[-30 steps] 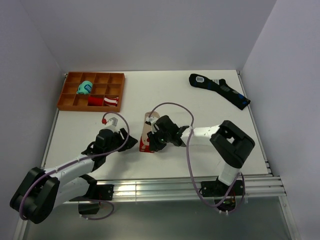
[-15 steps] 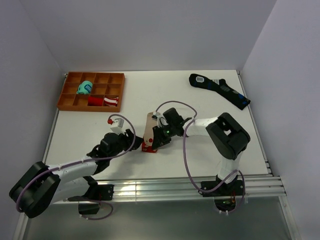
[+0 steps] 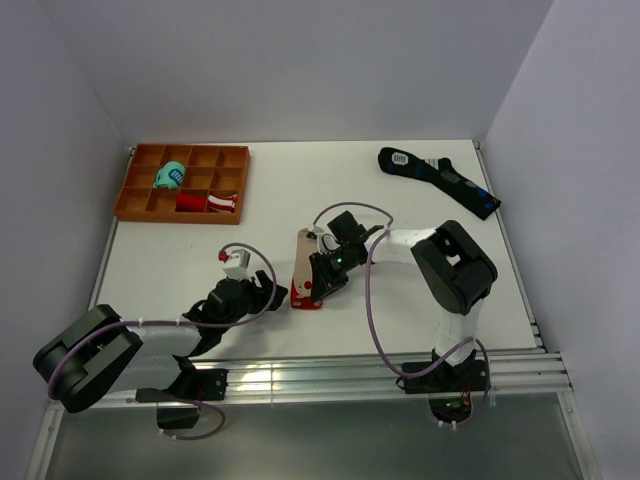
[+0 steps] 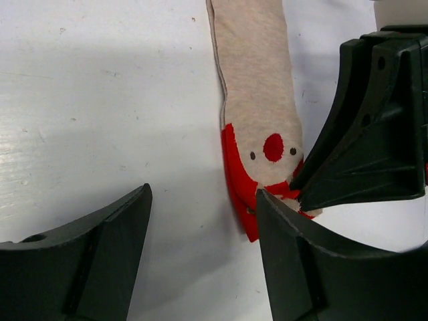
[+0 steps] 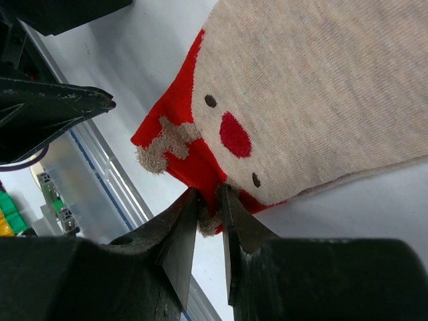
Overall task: Roll the socks
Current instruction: Roll the sock at the center of the board.
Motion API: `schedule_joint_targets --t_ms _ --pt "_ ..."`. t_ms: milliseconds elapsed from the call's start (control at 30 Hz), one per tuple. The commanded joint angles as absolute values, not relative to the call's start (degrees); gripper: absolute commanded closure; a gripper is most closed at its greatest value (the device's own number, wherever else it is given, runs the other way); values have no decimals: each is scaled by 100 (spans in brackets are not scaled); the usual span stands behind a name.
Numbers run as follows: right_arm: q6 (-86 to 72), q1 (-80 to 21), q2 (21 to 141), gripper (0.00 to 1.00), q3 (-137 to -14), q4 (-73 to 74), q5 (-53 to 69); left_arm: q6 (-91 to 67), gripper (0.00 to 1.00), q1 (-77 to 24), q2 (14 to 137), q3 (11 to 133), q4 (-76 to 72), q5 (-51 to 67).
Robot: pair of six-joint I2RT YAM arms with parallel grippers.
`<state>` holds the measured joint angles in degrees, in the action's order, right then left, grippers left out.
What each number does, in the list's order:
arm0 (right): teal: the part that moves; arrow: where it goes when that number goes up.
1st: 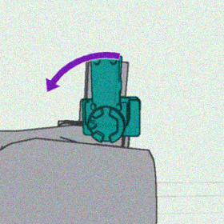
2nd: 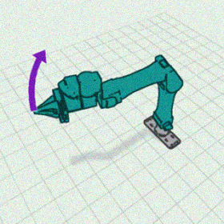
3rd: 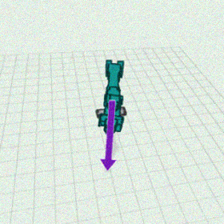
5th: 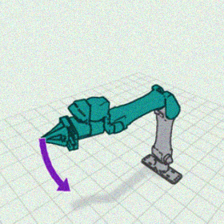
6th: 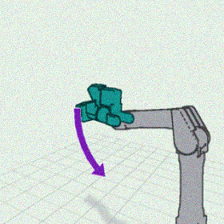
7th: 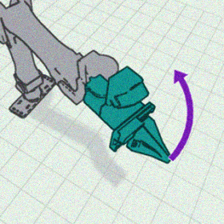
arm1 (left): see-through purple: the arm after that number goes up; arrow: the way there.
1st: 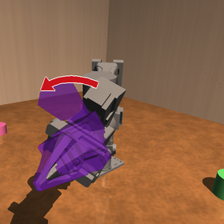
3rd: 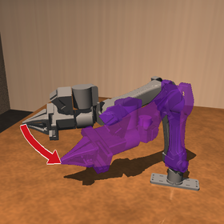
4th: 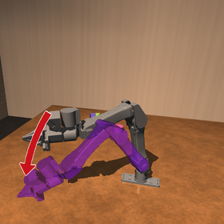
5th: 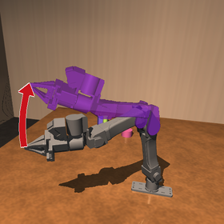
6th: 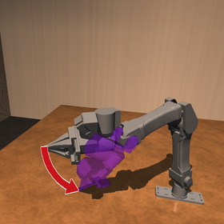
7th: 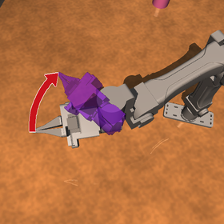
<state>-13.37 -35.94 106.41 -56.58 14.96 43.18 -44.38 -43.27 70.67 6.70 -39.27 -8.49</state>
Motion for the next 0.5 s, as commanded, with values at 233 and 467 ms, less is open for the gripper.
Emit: schedule_joint_targets --t_ms 233,467 --pt "-1353 -3489 10591 72 -5704 1635 4543 -4202 22 -4596 6681 545 -4588 -992" --pt "-1072 -3463 10503 73 -6021 2101 4246 -4096 31 -4904 6872 808 -4378 -1177"
